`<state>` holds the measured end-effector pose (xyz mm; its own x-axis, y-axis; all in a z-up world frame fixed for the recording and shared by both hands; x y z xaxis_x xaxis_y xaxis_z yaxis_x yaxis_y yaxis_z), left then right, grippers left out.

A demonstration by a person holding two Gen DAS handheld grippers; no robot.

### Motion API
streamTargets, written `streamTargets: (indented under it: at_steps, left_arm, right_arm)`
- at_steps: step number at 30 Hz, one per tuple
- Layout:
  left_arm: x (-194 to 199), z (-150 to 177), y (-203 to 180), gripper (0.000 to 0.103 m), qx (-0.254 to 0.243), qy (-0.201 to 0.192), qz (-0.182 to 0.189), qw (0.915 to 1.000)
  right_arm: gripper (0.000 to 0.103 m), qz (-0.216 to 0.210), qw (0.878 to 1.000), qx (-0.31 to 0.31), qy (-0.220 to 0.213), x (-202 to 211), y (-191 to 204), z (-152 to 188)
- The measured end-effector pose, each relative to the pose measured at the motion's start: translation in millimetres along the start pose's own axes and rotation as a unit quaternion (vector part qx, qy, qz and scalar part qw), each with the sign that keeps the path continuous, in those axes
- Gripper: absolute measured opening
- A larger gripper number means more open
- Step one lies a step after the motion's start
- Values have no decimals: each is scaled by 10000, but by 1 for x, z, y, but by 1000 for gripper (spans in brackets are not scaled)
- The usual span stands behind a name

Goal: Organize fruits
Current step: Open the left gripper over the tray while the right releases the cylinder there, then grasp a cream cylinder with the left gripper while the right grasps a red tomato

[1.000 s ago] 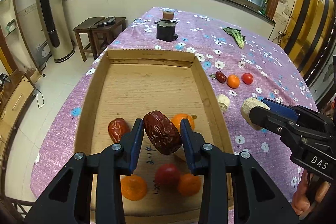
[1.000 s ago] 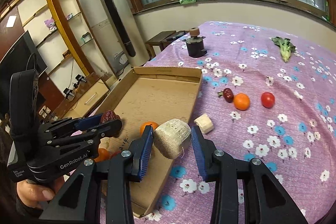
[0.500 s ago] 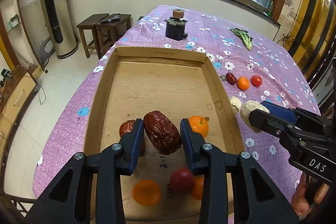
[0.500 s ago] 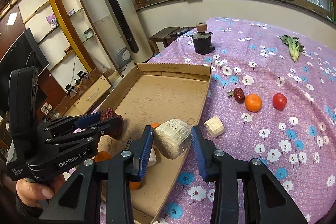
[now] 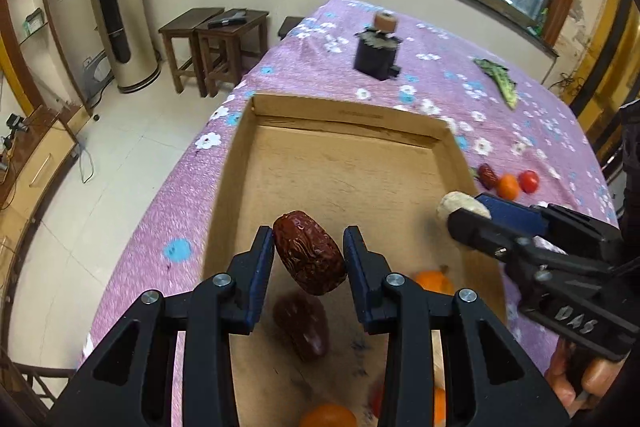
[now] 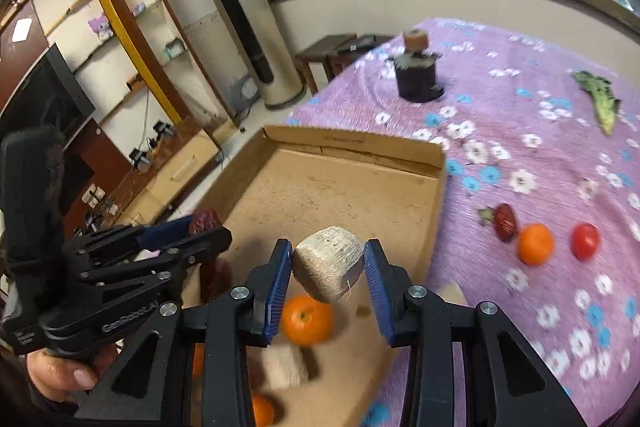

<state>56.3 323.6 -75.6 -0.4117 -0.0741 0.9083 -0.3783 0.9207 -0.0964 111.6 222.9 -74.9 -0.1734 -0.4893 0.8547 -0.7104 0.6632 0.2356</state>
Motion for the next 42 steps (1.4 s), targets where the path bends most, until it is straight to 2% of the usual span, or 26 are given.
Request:
streamTargets:
  at_steps: [5,10,12,13,14,15,18,27,35,42]
  left_arm:
    - [-19,-3,5,34,23,249,-149,9996]
    - [-41,3,5,34,-43,607,-253,9978]
    - [-39,4,4,40,-67,625,-401,9972]
    - [-37,4,4,52,-40,636,-380,9972]
    - [-36,5,5,58,-14,625,-372,9973]
    - [-33,5,5,58,0,592,-361,9976]
    - [-19,8,6,59,22,439,-430,9981]
    - [17,17,-9,59,56,77,-141,9999]
    - [37,29,-56,59,-336,-42,193,9992]
    - [40,40,-103,59,-768,-22,393,9963]
  right_arm:
    - [38,134,9995,78,281,-35,0,-6]
    - [39,215,9990,186,344,-48,0,-4]
    - [40,220,9988,212,379,-48,-1,-4]
    - [41,221,9988,228,384,-47,-1,-4]
    - [46,235,9987,232,394,-47,-1,-4]
    - [48,218,9988,228,381,-45,-1,-3]
    - [52,126,9994,163,270,-35,-1,-2]
    - [52,21,9997,-150,-214,21,-20,17]
    - [52,179,9963,-672,-513,68,-65,49]
    - [52,385,9919,-1064,-575,90,-106,78]
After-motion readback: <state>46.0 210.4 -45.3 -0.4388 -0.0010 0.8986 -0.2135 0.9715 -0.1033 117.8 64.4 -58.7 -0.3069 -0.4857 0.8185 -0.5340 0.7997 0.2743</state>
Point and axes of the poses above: each gripper's, at about its wrist camera, not at the fingertips, and x roughly against the way its jaws point, y to its left, z to its underside, the point moved 7 cm from there along -x, roughly the way its jaws point, and after that the axes turned 11 degrees about y, right-handed, at the moved point
